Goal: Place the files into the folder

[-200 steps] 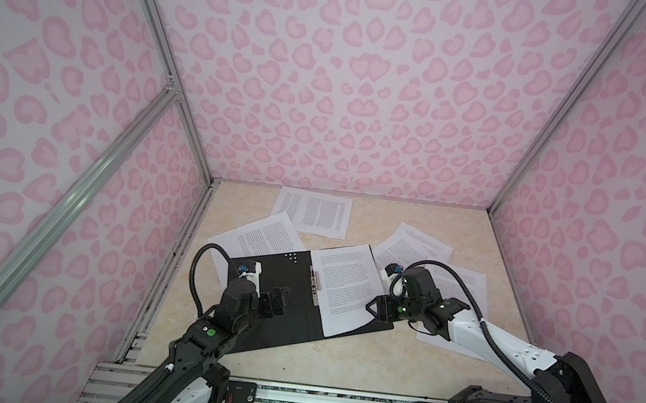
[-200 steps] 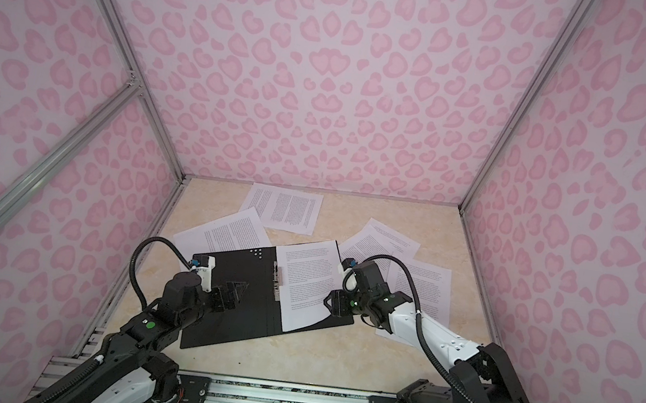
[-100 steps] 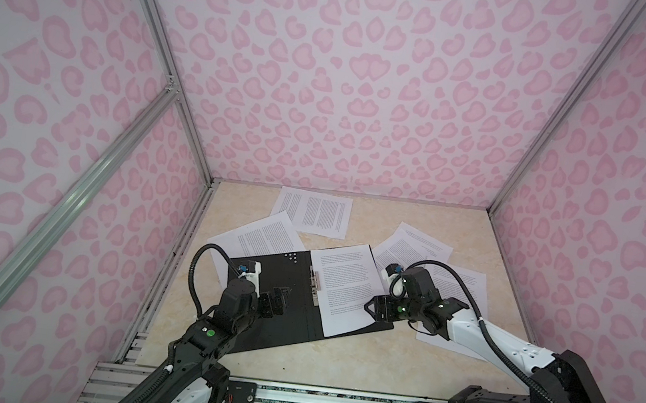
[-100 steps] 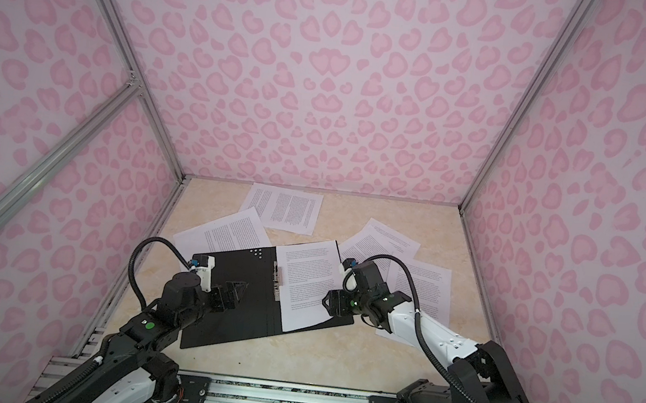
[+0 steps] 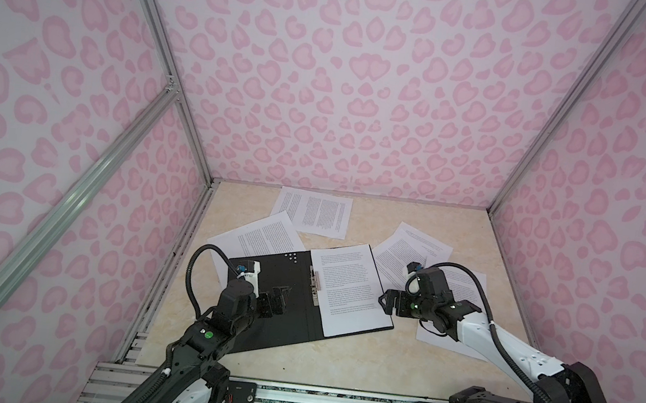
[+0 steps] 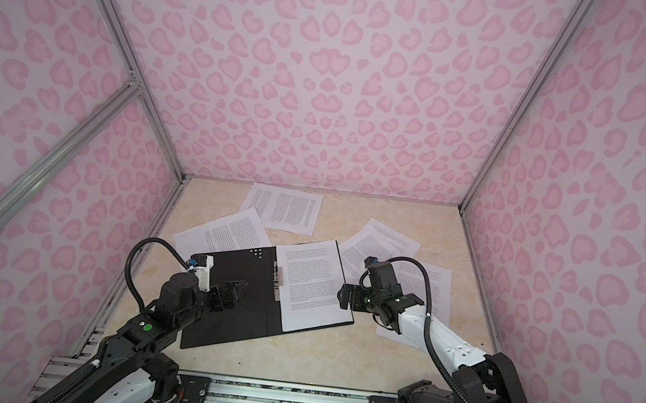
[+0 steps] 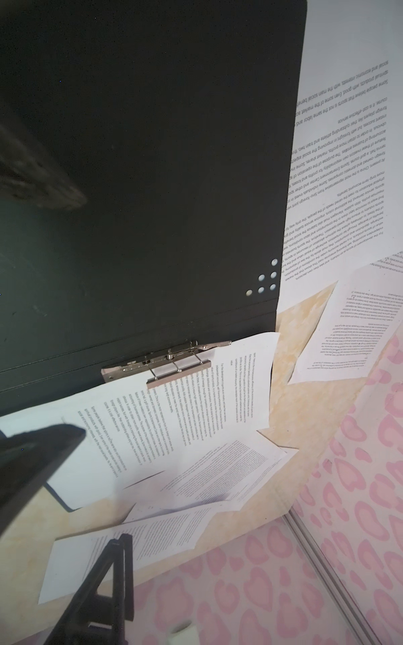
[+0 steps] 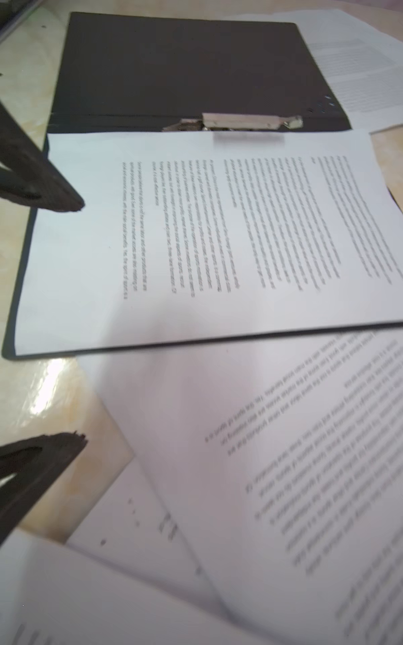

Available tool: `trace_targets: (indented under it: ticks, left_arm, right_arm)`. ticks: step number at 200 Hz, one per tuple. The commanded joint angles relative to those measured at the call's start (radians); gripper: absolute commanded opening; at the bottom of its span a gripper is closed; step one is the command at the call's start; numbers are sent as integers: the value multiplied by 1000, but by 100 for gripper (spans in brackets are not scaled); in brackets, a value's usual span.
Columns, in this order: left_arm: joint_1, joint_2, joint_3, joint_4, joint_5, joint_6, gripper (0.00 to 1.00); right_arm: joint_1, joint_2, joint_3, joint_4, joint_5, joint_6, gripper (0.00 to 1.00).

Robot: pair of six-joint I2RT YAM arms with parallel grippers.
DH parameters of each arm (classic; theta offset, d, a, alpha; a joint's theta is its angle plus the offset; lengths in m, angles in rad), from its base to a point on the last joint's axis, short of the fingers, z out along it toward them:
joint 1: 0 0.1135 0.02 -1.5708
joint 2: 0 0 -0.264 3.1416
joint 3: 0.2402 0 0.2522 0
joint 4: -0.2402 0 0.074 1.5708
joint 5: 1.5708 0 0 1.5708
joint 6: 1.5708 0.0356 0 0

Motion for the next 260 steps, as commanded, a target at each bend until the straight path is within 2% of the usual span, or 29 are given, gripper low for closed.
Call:
trace_targets:
  ticks: [1, 14, 43, 64, 78, 103, 141, 196, 260]
  left_arm:
    - [1, -4, 5, 24, 10, -2, 97]
    - [1, -1, -2, 49, 51, -2, 97]
    - [-6, 40, -11, 118, 140, -6, 97]
    - [-60, 109, -9, 195, 186, -34, 99]
    - [-162, 179, 21, 242, 179, -55, 100]
    - [-401, 363, 145, 295, 86, -71, 100]
    - [-583, 755, 423, 339, 148, -100, 95]
    - [-673, 1188, 787, 353, 287, -142, 90]
    - [-677, 1440, 1062, 229, 262, -90, 88]
  right_arm:
    - [-65, -36, -30, 13, 40, 68, 98]
    - [-114, -57, -40, -7, 88, 106, 98]
    - [-237, -124, -88, -15, 101, 170, 98]
    - [-311, -197, -153, 10, 155, 228, 98]
    - [-351, -238, -179, 4, 181, 257, 98]
    - [-397, -288, -212, 5, 199, 296, 98]
    - [-431, -279, -222, -14, 217, 335, 98]
    - [-449, -246, -243, 18, 167, 372, 98]
    - [-448, -243, -301, 135, 44, 431, 98]
